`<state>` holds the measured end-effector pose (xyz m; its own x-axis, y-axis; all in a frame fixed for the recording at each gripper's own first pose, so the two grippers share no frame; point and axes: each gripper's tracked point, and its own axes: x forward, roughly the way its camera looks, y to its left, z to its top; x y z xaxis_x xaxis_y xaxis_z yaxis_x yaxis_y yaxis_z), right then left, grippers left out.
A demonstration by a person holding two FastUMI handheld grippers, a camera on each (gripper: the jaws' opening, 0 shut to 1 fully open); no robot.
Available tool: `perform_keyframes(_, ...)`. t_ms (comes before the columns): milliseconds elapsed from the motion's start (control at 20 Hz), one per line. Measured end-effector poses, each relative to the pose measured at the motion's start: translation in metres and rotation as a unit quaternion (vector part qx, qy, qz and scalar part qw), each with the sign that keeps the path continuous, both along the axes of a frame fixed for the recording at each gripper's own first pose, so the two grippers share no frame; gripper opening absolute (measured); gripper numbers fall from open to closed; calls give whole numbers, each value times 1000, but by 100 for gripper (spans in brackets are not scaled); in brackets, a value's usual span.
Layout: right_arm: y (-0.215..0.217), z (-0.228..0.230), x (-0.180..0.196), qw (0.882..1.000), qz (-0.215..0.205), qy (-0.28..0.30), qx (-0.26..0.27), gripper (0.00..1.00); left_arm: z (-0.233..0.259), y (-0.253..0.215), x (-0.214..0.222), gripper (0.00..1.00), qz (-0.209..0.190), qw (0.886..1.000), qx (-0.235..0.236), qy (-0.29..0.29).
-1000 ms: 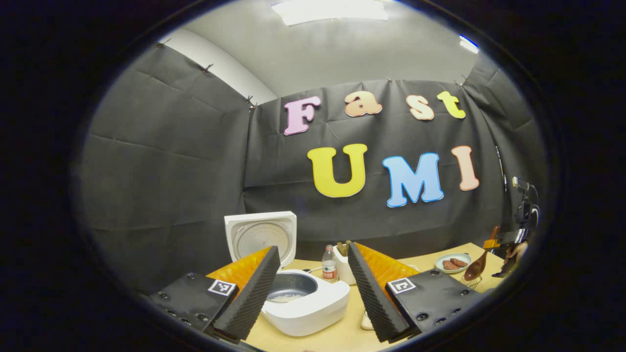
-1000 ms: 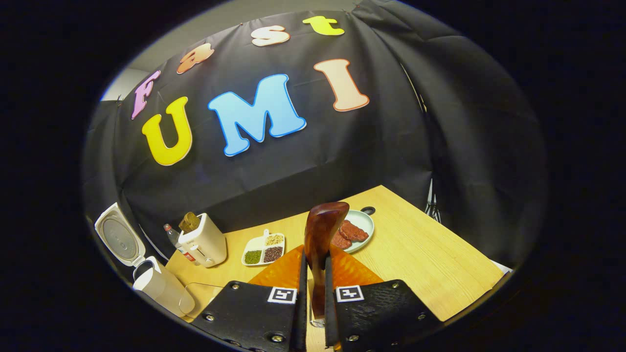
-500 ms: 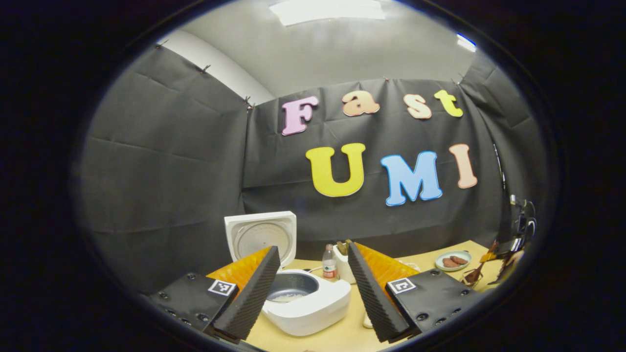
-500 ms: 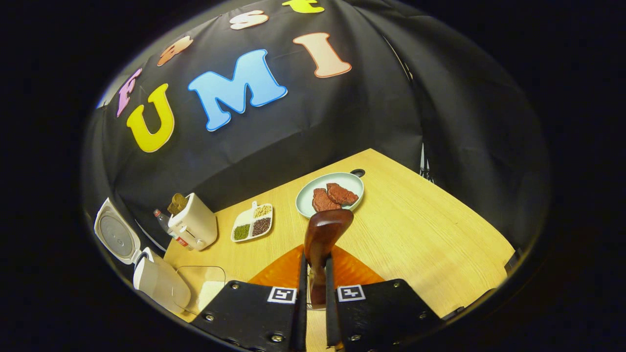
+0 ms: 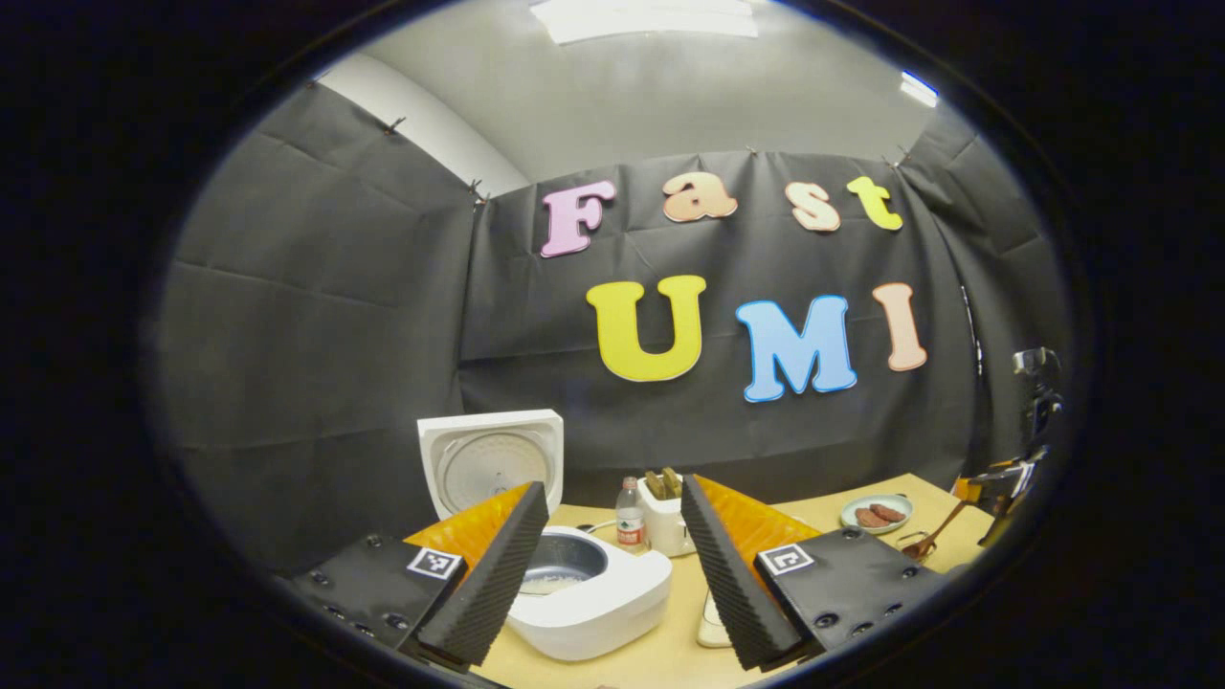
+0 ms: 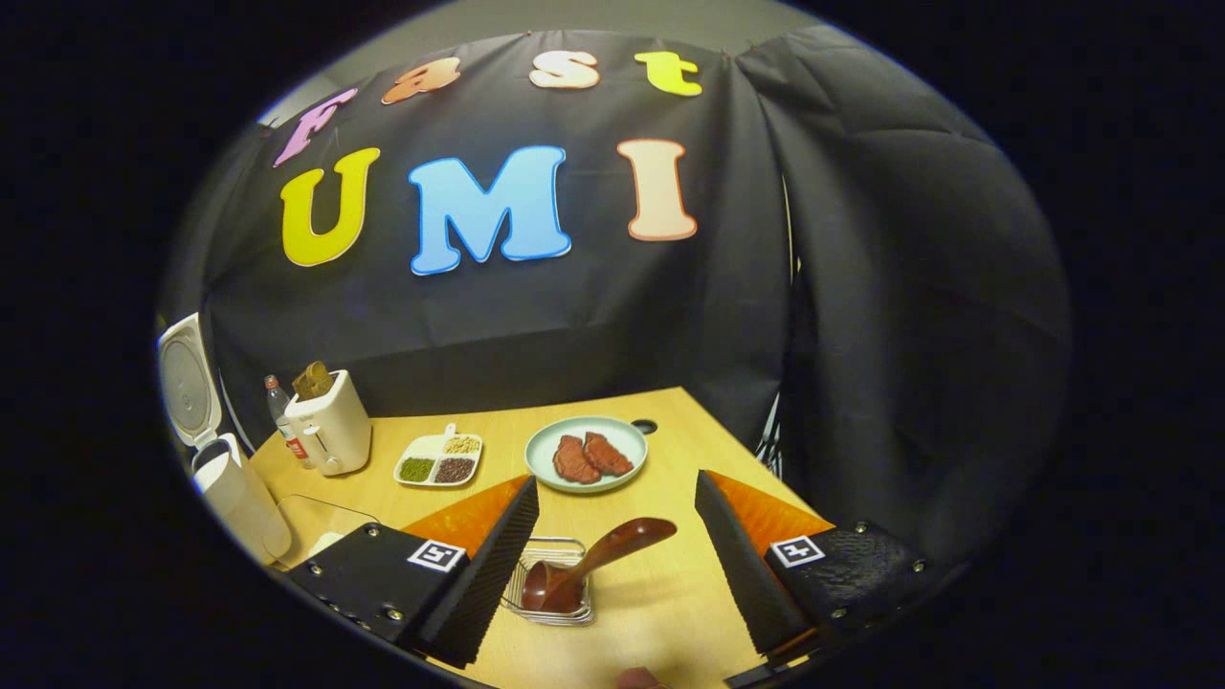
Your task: Close the left gripper, press the button to open the rice cooker; take a wooden spoon from the chopstick holder with the right hand, scoop a spoonful of rice and pour it into the rice cooker, then put the wooden spoon back into the chopstick holder.
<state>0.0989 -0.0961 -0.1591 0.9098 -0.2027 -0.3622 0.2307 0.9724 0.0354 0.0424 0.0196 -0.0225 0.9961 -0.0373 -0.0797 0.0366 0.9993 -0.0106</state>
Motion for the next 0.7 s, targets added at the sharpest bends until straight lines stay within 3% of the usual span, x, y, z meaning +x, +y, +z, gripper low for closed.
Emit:
perform_keyframes(200, -4, 36, -10, 999, -8, -34, -2, 100, 8, 10, 21, 96, 9, 1000, 12, -8)
perform_keyframes(700, -8, 81, -44, 997, -28, -63, -30, 100, 51, 84, 122, 94, 87, 995, 41, -32)
